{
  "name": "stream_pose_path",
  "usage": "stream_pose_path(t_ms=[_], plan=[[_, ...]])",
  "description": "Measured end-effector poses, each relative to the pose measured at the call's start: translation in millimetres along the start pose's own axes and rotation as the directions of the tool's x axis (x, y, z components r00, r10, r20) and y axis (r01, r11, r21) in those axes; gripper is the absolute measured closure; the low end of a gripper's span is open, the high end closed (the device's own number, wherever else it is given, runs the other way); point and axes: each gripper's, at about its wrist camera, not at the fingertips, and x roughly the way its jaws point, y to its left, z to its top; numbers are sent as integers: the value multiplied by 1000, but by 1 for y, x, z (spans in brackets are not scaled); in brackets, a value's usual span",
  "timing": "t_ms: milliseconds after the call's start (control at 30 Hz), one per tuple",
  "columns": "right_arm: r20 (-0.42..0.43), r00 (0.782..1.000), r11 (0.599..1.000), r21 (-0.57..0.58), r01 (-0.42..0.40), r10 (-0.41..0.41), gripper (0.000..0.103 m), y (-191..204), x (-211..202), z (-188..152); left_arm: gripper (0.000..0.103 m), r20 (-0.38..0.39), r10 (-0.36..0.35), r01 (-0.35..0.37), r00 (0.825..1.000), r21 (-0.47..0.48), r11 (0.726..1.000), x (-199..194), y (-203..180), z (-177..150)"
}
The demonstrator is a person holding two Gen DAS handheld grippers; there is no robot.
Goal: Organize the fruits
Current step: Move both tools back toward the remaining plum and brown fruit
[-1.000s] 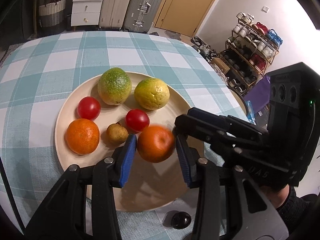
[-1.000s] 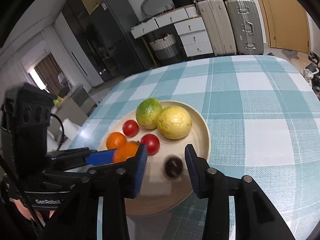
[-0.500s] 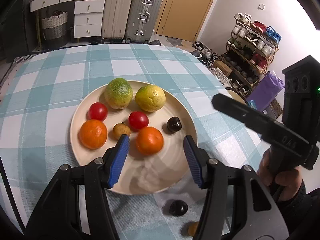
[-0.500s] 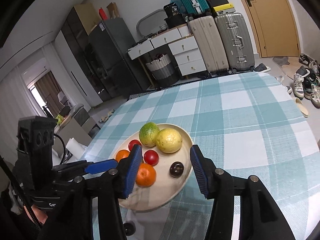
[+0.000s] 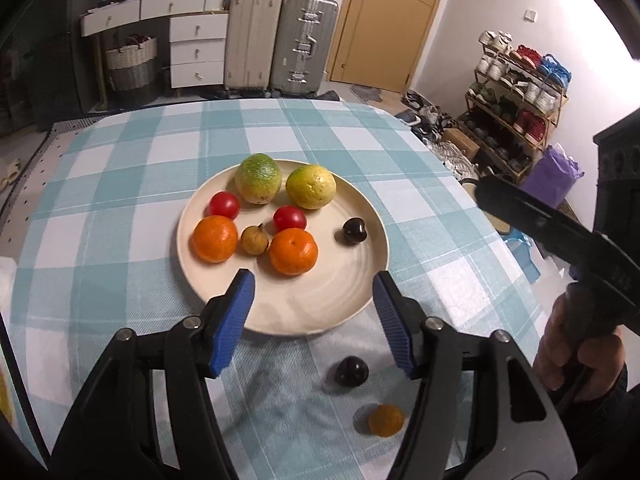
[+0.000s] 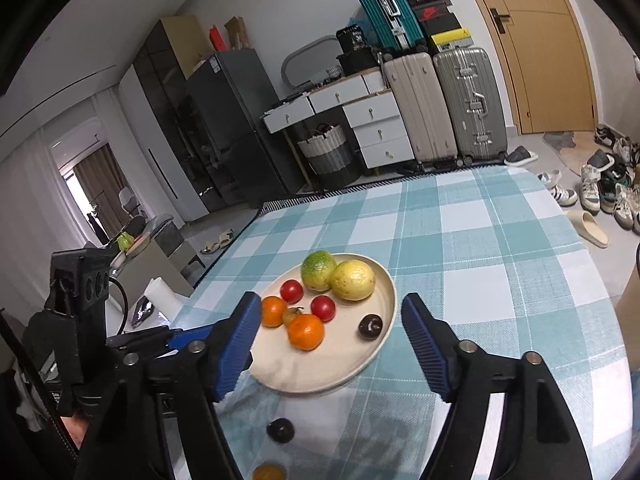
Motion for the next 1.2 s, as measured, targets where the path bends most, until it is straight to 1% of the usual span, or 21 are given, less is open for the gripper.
stream_pose_path(t_ms=[33, 133, 200, 300, 367, 467, 533, 700, 867, 1033, 1200], plan=[[9, 1000, 1000, -5, -5, 5, 24, 2, -4, -1, 39, 9, 5, -5, 1000, -2, 1000, -5, -1, -3], [33, 999, 1000, -28, -7, 8, 18, 12, -17, -3, 27, 32, 24, -24, 999, -6, 1000, -20, -4, -10], [43, 999, 999, -43, -8, 10, 15, 17, -24, -5, 22, 48, 33, -33, 998, -12, 999, -29, -5, -14], [48, 999, 999, -54, -7, 10, 10, 24, -32, -8, 22, 55, 47, -46, 997, -20, 999, -39, -6, -20], [51, 999, 999, -51, -5, 7, 4, 27, -37, -11, 20, 53, 57, -56, 997, -22, 998, -43, -7, -24], [46, 999, 998, -57, 0, 2, 4, 29, -43, -18, 13, 55, 57, -56, 997, -24, 998, -47, -9, -32], [43, 999, 998, -65, 7, -5, 3, 30, -45, -22, 2, 49, 50, -48, 998, -37, 998, -48, -9, -39], [28, 999, 997, -73, 30, -28, 2, 28, -51, -33, 1, 32, 58, -56, 998, -50, 997, -47, -10, -56], [39, 998, 997, -64, 42, -40, 0, 26, -57, -40, 1, 4, 56, -56, 998, -69, 996, -43, -10, -73], [34, 998, 997, -58, 58, -57, 0, 23, -59, -49, 1, -28, 39, -41, 999, -82, 996, -36, -12, -85], [21, 997, 997, -38, 70, -69, 0, 18, -57, -56, 1, -69, 18, -23, 997, -78, 997, -21, -17, -94]])
